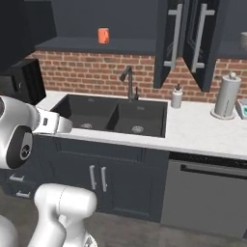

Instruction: Gather all objects into one cabinet and sort the glasses and bowls to opposite sides.

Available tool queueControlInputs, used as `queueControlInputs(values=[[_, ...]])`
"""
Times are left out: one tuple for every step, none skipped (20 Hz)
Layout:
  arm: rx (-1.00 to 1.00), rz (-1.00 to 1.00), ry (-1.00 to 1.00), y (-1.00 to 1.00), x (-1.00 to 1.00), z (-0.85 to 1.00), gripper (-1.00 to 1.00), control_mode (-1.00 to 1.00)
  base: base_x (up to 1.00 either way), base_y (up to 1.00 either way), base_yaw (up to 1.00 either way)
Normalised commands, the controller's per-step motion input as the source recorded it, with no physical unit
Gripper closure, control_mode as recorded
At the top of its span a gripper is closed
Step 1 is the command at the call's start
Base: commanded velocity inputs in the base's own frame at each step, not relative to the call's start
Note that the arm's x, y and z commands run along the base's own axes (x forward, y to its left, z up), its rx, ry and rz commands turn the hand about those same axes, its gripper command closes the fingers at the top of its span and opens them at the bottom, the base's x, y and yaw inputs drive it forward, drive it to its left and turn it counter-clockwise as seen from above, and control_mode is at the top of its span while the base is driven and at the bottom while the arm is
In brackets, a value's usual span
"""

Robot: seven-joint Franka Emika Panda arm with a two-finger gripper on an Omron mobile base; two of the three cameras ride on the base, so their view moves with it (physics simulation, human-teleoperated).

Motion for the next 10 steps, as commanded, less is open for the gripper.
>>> queueControlInputs(values=[[0.0, 0.0, 0.0, 0.0, 0.0, 0.0, -1.0, 1.0, 0.81, 0.0, 0.06], [0.0, 0.0, 0.0, 0.0, 0.0, 0.0, -1.0, 1.0, 0.79, 0.0, 0.04], [0.0, 0.0, 0.0, 0.0, 0.0, 0.0, -1.0, 1.0, 0.76, 0.0, 0.03], [0.0, 0.0, 0.0, 0.0, 0.0, 0.0, -1.0, 1.0, 0.68, -0.01, 0.04], [0.0, 0.0, 0.0, 0.0, 0.0, 0.0, -1.0, 1.0, 0.57, 0.0, 0.04], [0.0, 0.0, 0.0, 0.0, 0.0, 0.0, -1.0, 1.0, 0.58, 0.0, 0.03], [0.0, 0.0, 0.0, 0.0, 0.0, 0.0, -1.0, 1.0, 0.61, 0.0, 0.0], [0.0, 0.0, 0.0, 0.0, 0.0, 0.0, -1.0, 1.0, 0.57, 0.0, 0.0], [0.0, 0.0, 0.0, 0.0, 0.0, 0.0, -1.0, 1.0, 0.69, 0.0, 0.0], [0.0, 0.0, 0.0, 0.0, 0.0, 0.0, -1.0, 1.0, 0.7, 0.01, 0.0]])
